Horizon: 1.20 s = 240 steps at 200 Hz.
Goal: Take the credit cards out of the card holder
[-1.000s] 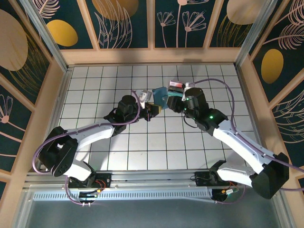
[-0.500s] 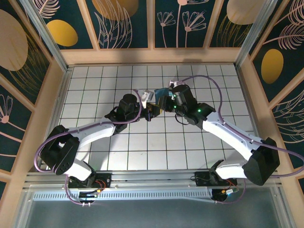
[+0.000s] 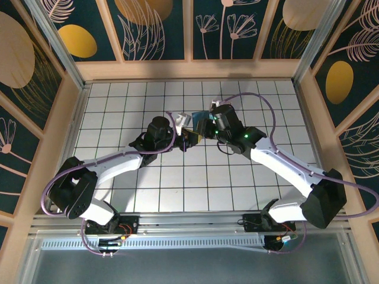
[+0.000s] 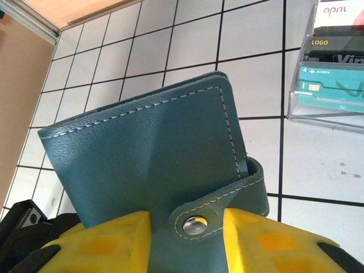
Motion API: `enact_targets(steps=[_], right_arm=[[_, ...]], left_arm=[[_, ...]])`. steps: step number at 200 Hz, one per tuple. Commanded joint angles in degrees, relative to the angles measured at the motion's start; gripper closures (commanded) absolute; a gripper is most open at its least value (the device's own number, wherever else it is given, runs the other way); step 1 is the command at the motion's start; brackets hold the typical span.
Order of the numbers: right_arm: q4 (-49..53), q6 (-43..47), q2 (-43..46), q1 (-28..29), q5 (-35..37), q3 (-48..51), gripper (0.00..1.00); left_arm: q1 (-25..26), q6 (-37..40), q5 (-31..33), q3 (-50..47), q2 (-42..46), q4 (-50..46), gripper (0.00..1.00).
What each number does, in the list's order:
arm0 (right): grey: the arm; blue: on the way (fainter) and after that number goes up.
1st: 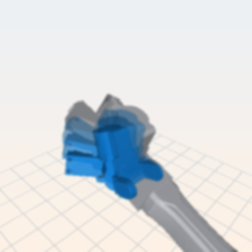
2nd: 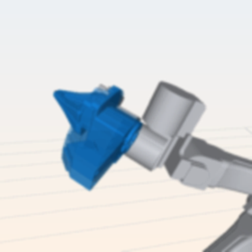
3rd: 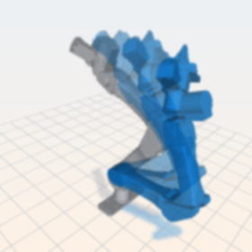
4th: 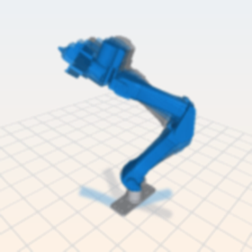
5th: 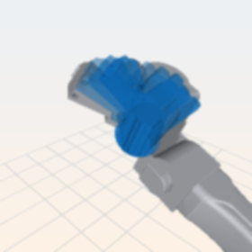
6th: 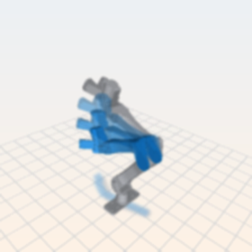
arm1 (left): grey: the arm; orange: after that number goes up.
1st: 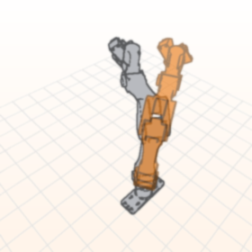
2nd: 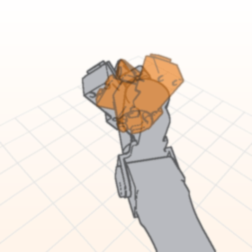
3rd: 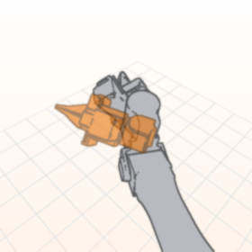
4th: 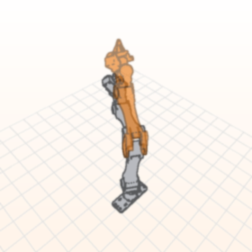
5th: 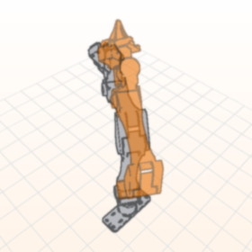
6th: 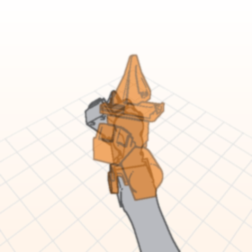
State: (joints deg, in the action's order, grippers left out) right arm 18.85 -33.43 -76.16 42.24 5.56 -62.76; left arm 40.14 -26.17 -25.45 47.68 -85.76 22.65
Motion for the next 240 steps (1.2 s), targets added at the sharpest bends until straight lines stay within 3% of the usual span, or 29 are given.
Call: enact_targets(steps=[1,54,99,132,169,216,240], right_arm=[[0.5,-1.6,-2.1,-0.3,6.0,-1.1,0.62],[3.6,-2.3,-3.0,-0.4,11.5,-0.9,0.78],[5.1,-2.3,-2.0,-1.2,11.2,-0.4,0.96],[4.0,-2.0,-0.4,-1.3,8.9,0.8,1.00],[2.3,-0.2,1.5,-1.6,6.1,1.5,1.00],[2.7,3.3,5.0,-3.7,4.2,2.2,0.72],[1.5,6.2,8.5,-4.8,2.2,3.3,0.49]], left_arm=[[1.0,1.0,-8.1,1.0,1.7,5.9,1.00],[1.0,2.0,-7.3,0.2,3.6,5.6,1.00],[1.1,0.9,-1.7,0.2,4.4,5.5,1.00],[1.0,0.7,3.7,1.6,3.4,2.1,1.00],[1.0,0.4,4.0,2.0,2.2,1.1,1.00],[1.0,1.4,4.9,1.9,2.2,-0.4,1.00],[1.0,3.0,5.5,2.7,2.4,-2.7,1.00]])
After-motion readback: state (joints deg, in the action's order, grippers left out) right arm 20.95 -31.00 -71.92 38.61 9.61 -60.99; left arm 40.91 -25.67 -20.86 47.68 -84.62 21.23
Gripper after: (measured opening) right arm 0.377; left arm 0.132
